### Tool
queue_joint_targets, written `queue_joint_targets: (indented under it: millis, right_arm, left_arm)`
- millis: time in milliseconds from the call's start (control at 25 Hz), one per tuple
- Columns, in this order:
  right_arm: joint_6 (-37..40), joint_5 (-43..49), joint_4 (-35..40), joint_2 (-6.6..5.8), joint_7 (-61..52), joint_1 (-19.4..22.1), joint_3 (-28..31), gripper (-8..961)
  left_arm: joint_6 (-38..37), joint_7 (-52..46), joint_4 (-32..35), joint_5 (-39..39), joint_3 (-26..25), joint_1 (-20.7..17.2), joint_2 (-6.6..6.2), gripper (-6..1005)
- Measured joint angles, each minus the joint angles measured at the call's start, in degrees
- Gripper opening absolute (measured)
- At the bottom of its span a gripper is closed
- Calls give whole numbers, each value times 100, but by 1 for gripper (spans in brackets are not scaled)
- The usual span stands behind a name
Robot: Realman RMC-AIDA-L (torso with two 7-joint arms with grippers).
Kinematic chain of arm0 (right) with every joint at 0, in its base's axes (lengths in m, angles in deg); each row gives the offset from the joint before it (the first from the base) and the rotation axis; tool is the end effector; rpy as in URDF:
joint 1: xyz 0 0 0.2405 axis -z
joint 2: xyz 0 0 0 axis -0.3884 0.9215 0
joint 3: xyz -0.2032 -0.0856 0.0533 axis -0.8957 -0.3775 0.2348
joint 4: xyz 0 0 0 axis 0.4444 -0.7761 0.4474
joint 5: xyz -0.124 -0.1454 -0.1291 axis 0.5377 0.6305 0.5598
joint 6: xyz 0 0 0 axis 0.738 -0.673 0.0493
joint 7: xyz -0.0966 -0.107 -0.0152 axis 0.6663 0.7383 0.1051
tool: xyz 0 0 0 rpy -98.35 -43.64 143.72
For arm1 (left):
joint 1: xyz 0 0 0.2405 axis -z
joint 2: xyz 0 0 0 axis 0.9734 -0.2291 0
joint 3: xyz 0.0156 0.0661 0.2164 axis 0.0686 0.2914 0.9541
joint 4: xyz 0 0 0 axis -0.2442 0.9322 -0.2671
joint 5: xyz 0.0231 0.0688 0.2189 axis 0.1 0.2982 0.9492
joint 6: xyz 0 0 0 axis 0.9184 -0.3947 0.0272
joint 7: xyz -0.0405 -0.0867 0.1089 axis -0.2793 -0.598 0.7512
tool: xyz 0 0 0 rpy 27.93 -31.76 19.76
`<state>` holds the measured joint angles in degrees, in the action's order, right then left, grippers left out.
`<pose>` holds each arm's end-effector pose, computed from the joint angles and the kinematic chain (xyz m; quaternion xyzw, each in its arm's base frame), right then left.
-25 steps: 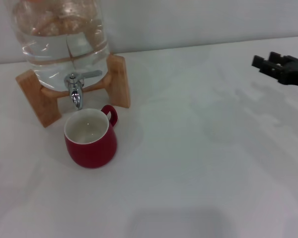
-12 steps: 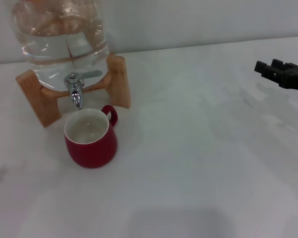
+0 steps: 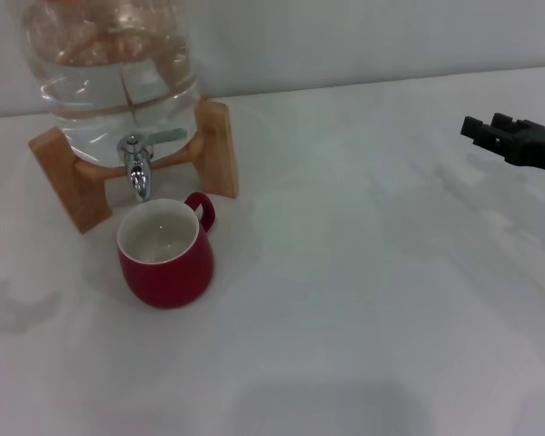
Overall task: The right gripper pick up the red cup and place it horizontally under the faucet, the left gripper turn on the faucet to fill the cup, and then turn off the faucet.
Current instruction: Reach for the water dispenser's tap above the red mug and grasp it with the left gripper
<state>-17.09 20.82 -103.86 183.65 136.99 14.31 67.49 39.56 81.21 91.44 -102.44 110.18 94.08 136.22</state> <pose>0.3086 0.3525 0.0739 -0.7620 0.3999 0.3184 0.3976 -0.2196 0.3089 0.1497 -0.8599 -0.4401 -0.0537 0.2531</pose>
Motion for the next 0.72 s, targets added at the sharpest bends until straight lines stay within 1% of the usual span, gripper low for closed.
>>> queue_joint_targets:
  millis: [120, 240, 360, 520, 720]
  right_arm:
    - [-3, 1, 52, 1, 7, -43, -1, 596]
    - [-47, 1, 189, 0, 8, -123, -2, 596]
    - [-95, 1, 297, 1, 6, -196, 1, 596]
    - [-149, 1, 419, 8, 2, -268, 3, 596]
    - [-161, 1, 444, 30, -6, -276, 3, 596]
  left_arm:
    - [10, -226, 491, 627, 622, 226, -1, 799]
    - [87, -297, 760, 1074, 1038, 523, -5, 800]
    - [183, -223, 916, 1394, 1262, 858, -14, 800]
    - [232, 146, 1036, 1586, 1493, 1235, -19, 800]
    - [95, 552, 1124, 1610, 1855, 1469, -1, 800]
